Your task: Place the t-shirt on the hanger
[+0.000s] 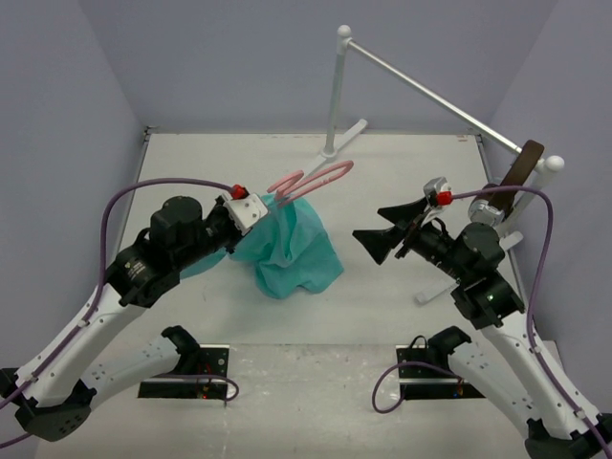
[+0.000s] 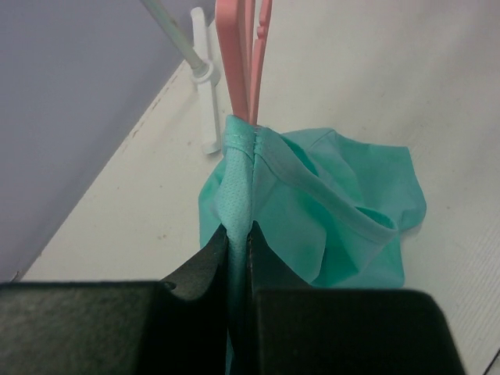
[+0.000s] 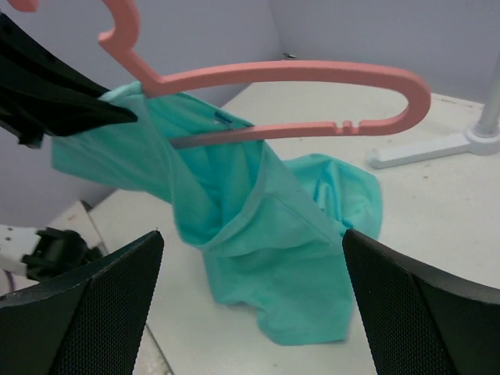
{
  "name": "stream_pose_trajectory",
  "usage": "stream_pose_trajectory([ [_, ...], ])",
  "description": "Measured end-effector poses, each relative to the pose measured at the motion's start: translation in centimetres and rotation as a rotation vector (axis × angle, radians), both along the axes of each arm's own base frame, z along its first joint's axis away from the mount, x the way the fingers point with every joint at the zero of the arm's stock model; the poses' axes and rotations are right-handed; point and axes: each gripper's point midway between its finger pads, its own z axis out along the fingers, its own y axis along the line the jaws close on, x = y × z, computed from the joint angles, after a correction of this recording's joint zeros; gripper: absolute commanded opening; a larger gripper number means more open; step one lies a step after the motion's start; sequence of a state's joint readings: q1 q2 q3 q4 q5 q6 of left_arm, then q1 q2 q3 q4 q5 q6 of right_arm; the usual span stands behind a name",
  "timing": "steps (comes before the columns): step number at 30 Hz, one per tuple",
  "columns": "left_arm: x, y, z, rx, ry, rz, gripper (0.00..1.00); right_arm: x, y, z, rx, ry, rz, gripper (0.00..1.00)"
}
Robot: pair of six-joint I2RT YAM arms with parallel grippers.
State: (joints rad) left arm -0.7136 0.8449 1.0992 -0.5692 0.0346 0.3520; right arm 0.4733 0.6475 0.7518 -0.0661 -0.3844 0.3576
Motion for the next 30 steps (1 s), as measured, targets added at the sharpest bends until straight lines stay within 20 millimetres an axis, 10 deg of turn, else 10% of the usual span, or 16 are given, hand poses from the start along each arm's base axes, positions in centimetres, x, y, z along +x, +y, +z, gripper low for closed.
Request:
stream_pose_trajectory([
  [8,0.1,-0.4,0.5,-0.082,0.036,0.038,0.00,2.0,7.4,-6.1,0.115,0.380,-0.003,0.95],
  [12,-0.1,-0.7,0.6,-0.115,0.060,0.038,0.00,3.1,11.1,-11.3,0.036,0.525,-0.083,0.79],
  [19,-0.3,-1.0,0.8,-0.159,0.089,0.041,0.00,7.0,15.9,-11.4,0.034,0.561,-0.172,0.41],
  [30,0.1,0.4,1.8,-0.214,0.077,0.142,0.00,7.2,13.8,-17.7,-0.083,0.629,-0.314,0.42],
])
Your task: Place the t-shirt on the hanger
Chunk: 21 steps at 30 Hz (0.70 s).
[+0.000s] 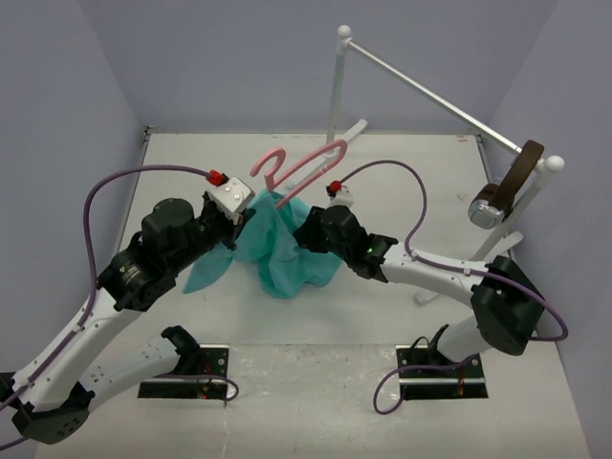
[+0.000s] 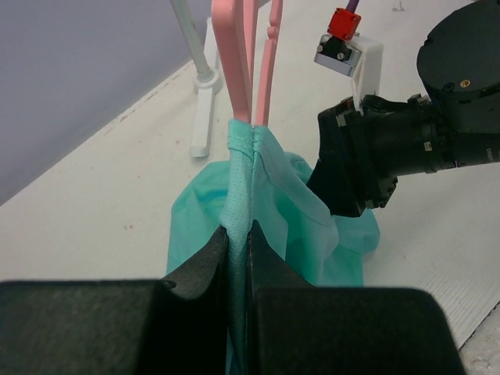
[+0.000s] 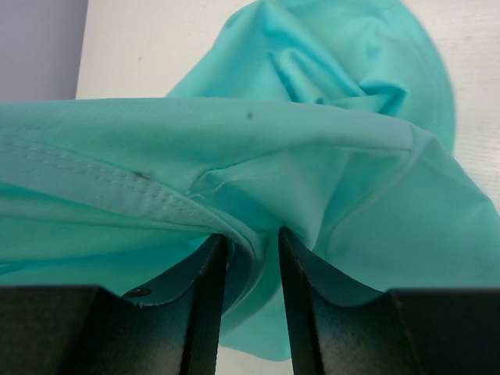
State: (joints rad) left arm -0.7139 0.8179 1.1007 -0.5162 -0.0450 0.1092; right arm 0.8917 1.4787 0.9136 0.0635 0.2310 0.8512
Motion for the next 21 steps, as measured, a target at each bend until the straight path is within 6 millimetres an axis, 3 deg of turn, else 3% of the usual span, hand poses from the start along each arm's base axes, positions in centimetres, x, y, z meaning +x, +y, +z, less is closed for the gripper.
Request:
stream_pose_trajectory([
  [3,0.0,0.3,0.4,-0.008,-0.008,0.012,0.00,-0.1,-0.8,0.1,-0.012,-0.013,-0.014,0.34],
  [5,0.0,0.3,0.7,-0.011,-0.013,0.015,0.00,-0.2,-1.5,0.3,-0.018,-0.023,-0.018,0.00],
  [9,-0.2,0.3,1.0,-0.018,-0.019,0.007,0.00,0.5,-3.2,1.0,-0.029,-0.041,-0.042,0.00],
  [15,-1.1,0.0,1.3,-0.025,-0.014,-0.039,0.00,2.8,-8.1,2.7,-0.064,-0.069,-0.136,0.00],
  [21,-2.6,-0.6,1.5,-0.033,-0.009,-0.121,0.00,5.5,-13.4,7.4,-0.083,-0.122,-0.219,0.00],
])
